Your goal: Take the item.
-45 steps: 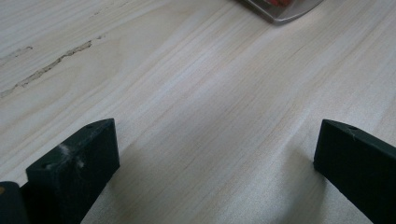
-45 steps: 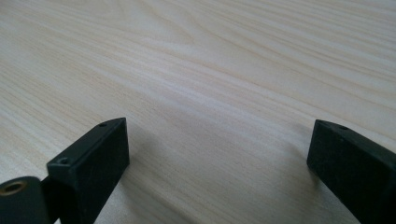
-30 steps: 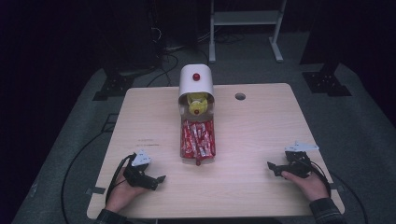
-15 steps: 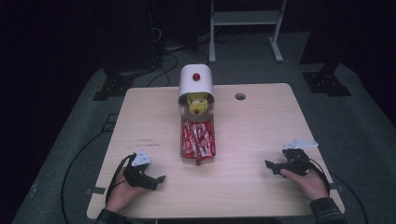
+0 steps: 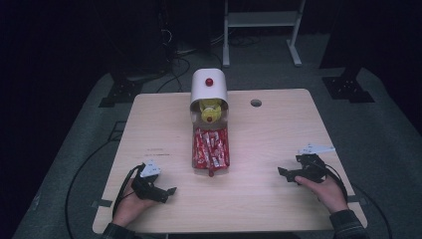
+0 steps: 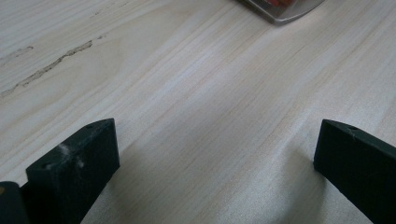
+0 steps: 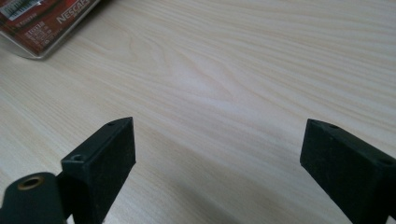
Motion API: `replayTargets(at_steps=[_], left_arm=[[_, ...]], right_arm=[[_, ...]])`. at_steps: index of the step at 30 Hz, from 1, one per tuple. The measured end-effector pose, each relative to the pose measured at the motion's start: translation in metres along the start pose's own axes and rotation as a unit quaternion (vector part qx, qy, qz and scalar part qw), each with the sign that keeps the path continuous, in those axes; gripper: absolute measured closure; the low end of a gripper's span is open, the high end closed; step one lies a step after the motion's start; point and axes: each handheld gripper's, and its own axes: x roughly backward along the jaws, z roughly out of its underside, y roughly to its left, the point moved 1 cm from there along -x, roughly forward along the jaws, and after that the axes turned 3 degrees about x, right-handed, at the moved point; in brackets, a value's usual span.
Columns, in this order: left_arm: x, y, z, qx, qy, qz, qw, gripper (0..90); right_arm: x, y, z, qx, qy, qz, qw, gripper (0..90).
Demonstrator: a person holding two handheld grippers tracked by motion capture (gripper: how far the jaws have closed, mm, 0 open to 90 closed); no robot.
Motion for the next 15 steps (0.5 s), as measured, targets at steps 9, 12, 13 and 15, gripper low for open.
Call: replayTargets(at_steps=[9,12,13,15], left_arm=[[0.0,0.0,0.0,0.0,0.001,0.0,1.0,0.0],[0.0,0.0,0.0,0.0,0.001,0.0,1.0,0.0],[0.0,0.0,0.0,0.0,0.001,0.0,1.0,0.0],[0.0,0.0,0.0,0.0,0.001,0.0,1.0,0.0]], right_arm=[[-0.001,0.004,-0.011,0.005,-0.007,-0.005,0.9999,9.5],[-0.002,0.004,-0.013,0.006,-0.008,-0.007,0.9999,9.5],[-0.002,0.005,-0.014,0.006,-0.008,-0.008,0.9999,9.5],[-0.002,0.006,-0.017,0.008,-0.01,-0.01,0.9999,9.5]])
